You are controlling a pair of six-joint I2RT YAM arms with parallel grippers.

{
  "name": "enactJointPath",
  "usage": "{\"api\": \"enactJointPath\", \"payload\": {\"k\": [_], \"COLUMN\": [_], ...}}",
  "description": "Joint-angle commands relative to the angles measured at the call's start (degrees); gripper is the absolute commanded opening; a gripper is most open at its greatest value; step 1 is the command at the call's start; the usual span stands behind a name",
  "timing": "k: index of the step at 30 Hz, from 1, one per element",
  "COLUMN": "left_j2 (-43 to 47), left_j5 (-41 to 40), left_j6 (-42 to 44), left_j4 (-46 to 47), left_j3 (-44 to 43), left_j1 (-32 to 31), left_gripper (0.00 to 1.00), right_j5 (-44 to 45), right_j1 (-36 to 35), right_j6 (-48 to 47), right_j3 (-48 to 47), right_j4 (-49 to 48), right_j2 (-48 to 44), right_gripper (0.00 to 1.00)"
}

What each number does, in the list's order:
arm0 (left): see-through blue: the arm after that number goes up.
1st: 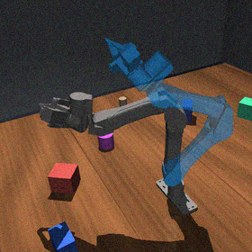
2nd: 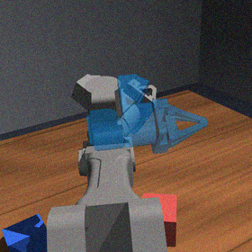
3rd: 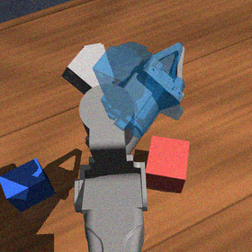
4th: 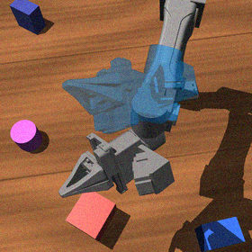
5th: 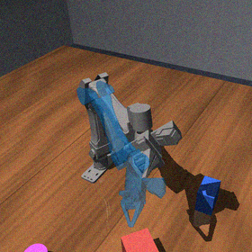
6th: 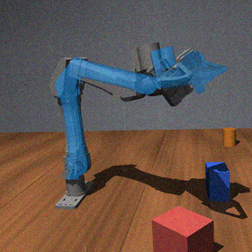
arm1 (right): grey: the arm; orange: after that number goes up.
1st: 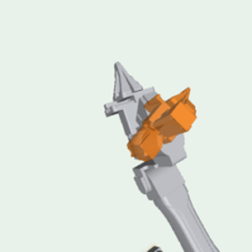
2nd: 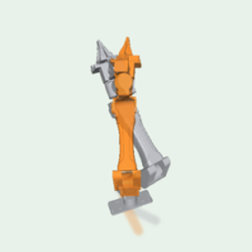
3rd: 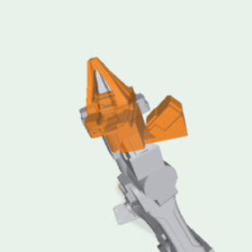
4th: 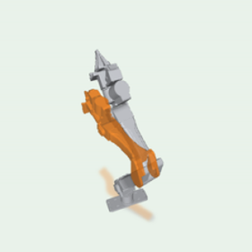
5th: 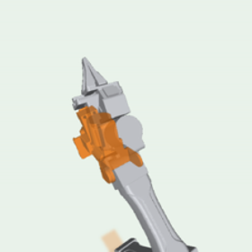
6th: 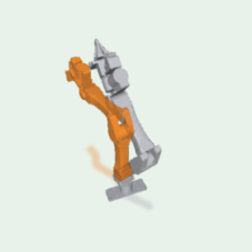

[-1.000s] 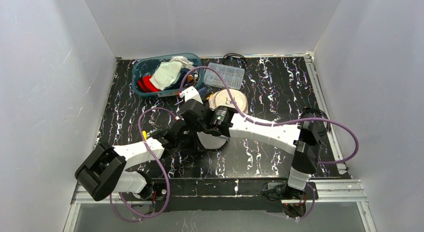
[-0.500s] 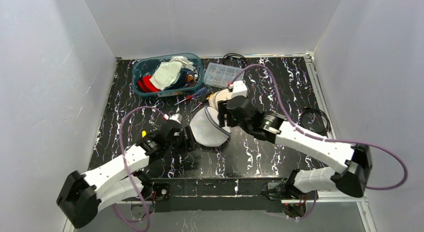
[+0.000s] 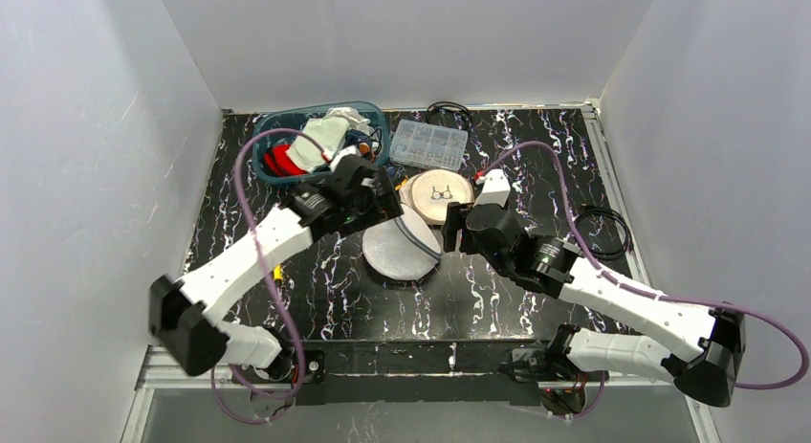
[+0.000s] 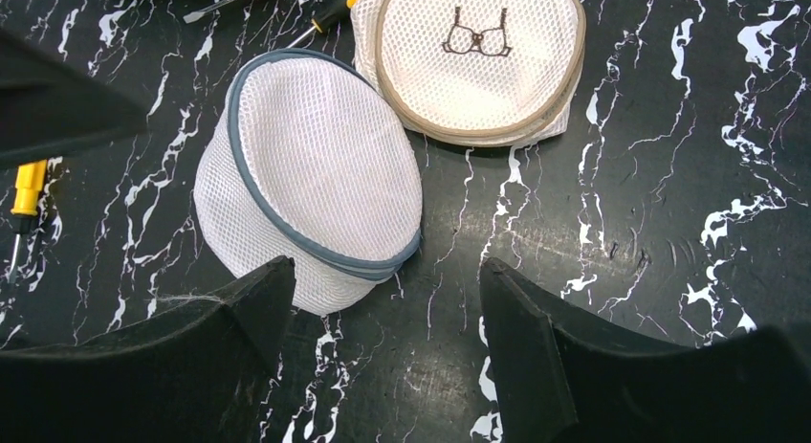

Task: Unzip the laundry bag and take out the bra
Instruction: Close the laundry bag at the center of the board.

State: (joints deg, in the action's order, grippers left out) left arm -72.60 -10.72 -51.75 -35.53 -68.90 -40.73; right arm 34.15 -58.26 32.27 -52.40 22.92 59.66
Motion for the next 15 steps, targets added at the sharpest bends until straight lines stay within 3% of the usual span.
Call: {"api": "enactJointPath", "payload": {"k": [1,11,15], "left_j2": [-8.5,-19.7,-22.4], "left_j5": [-0.3,1.0,0.5], "left_j6": [-0.7,-0.5,0.2], "left_j4": [-5.5,-4.4,-4.2], "left_j3": [-4.6,-10.3,-11.0], "left_j1": [-0.1,-0.1,-0.1], "left_gripper": [0.99,0.98,0.83], "right_j5": [1.0,-1.4,-2.2], "right_j1": [0.2,0.3,0.3], "right_j6": [1.5,2.8,3.2], "right_j3": [1.2,6.0,6.9], "right_j4": [-0.7,-2.4,-3.1], "right_j2": [-3.1,-6.1,-6.3], "right_gripper": [0.79,0.79,0.79]}}
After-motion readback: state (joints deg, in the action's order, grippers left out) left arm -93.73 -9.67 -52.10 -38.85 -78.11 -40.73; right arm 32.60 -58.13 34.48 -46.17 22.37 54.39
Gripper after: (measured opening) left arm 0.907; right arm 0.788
